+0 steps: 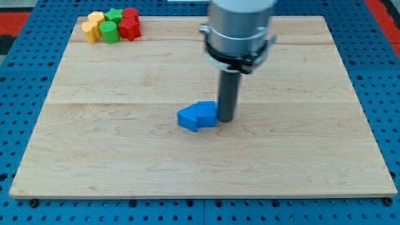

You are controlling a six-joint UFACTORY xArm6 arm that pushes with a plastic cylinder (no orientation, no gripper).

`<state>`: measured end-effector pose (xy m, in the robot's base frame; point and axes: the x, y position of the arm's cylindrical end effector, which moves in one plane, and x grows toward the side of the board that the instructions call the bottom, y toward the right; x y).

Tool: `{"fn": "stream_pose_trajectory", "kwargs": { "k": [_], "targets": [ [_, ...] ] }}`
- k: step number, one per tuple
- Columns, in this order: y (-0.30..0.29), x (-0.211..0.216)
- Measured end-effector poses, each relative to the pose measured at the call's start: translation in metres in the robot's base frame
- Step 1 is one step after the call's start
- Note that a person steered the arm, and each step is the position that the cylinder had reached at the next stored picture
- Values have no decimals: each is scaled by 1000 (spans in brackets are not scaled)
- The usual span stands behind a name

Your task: Push the blue cube closer to the group of blocks

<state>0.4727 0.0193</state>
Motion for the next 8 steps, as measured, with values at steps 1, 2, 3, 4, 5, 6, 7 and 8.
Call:
{"fn": "stream_pose_trajectory", "kwargs": {
  "k": [1, 2, 3, 4, 5, 6, 7, 8],
  "targets": [
    [-51, -15],
    [-41, 30],
    [-48, 63],
    [-78, 23],
    [-94, -39],
    [-89, -64],
    [-68, -71],
    [-95, -102]
  ]
}}
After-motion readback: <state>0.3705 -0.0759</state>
